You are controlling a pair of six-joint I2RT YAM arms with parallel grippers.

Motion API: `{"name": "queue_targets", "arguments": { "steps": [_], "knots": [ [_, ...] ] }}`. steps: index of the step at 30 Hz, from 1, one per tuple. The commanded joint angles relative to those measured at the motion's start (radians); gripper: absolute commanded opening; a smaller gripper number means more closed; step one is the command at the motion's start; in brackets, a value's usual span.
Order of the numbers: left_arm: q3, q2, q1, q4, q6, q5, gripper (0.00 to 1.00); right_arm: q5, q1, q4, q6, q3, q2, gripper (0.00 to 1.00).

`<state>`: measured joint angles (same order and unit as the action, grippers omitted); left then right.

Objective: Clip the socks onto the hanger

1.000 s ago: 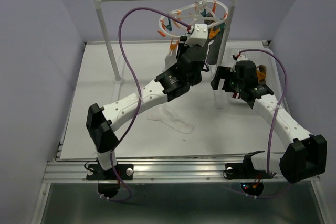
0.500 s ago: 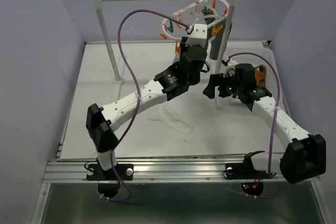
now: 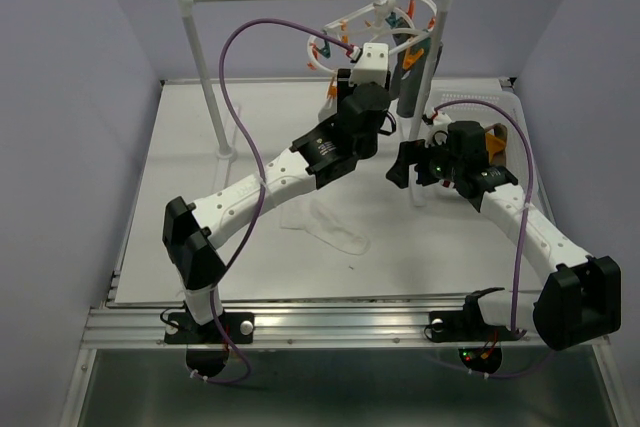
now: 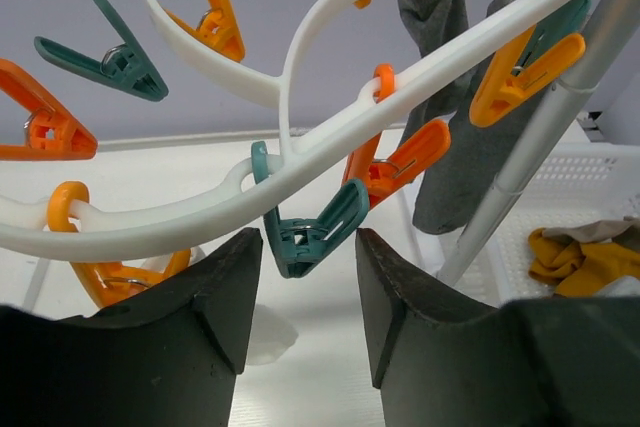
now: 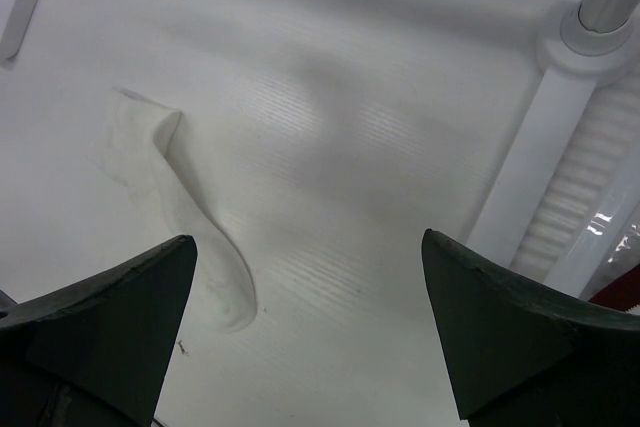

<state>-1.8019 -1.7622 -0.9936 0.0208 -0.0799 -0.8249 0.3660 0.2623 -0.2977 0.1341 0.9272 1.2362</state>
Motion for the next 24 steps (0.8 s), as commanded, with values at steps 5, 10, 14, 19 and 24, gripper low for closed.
{"name": "queue_targets", "arguments": {
  "steps": [5, 10, 14, 19, 24],
  "knots": [
    [-0.079, 0.047, 0.001, -0.032, -0.023, -0.057, 0.55, 0.001, 0.005, 0.055, -0.008, -0.001, -0.034, 1.0],
    [-0.083, 0.043, 0.001, -0.035, -0.024, -0.111, 0.56, 0.005, 0.005, 0.055, -0.002, 0.002, -0.029, 1.0],
    [-0.08, 0.043, 0.0, -0.047, -0.027, -0.128, 0.52, 0.002, 0.005, 0.055, 0.001, 0.005, -0.024, 1.0],
    [-0.082, 0.033, -0.002, -0.062, -0.02, -0.146, 0.4, 0.004, 0.005, 0.055, 0.007, 0.009, -0.017, 1.0],
    [-0.085, 0.026, -0.002, -0.07, -0.009, -0.148, 0.19, 0.001, 0.005, 0.055, 0.012, 0.012, -0.017, 1.0]
  ]
}}
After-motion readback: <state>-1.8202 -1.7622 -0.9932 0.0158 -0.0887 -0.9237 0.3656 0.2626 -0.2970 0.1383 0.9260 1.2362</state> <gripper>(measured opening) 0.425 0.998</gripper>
